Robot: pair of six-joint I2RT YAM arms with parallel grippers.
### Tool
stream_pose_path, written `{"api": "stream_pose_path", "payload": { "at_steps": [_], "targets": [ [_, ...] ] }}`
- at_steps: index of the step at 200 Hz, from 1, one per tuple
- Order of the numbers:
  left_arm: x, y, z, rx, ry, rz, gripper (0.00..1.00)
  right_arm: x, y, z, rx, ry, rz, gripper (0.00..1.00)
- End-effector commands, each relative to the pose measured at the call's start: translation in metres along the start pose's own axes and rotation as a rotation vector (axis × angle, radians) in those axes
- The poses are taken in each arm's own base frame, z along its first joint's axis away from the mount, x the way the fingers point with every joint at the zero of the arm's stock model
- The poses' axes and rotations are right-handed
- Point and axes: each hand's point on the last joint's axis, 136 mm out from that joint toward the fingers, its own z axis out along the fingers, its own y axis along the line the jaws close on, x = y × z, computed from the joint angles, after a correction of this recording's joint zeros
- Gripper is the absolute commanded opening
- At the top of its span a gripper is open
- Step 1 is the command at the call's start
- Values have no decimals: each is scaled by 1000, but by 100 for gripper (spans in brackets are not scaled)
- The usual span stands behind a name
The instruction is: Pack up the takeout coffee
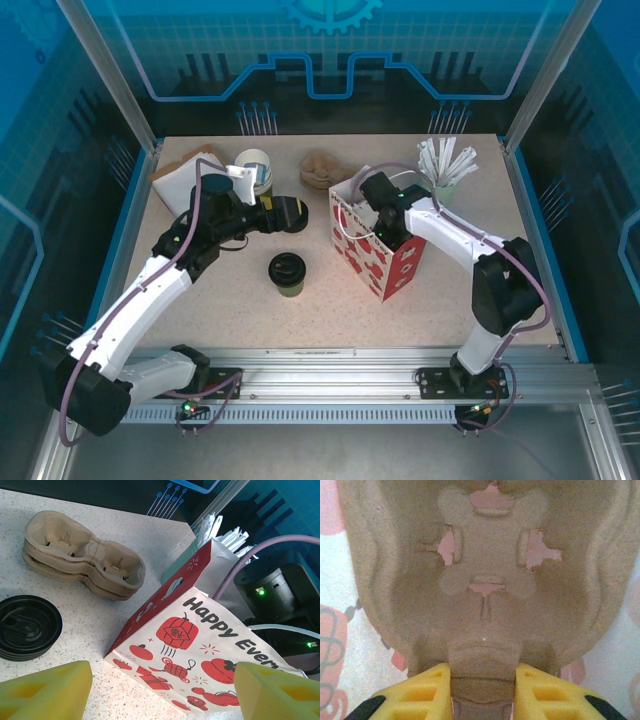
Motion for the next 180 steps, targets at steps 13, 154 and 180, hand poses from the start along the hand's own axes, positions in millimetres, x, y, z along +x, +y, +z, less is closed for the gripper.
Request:
{"api": "stream_pose_path", "payload": {
  "at_steps": [13, 154, 180],
  "targets": [
    [0, 1, -3, -4, -9, 0, 76, 1, 7, 19, -18, 7, -22, 31],
    [5, 2, 1, 5, 7, -7, 76, 10, 6, 41, -13, 27, -12, 43],
    [5, 2, -1, 4, 4, -6, 76, 5, 5, 32, -7, 21, -17, 47]
  ]
}}
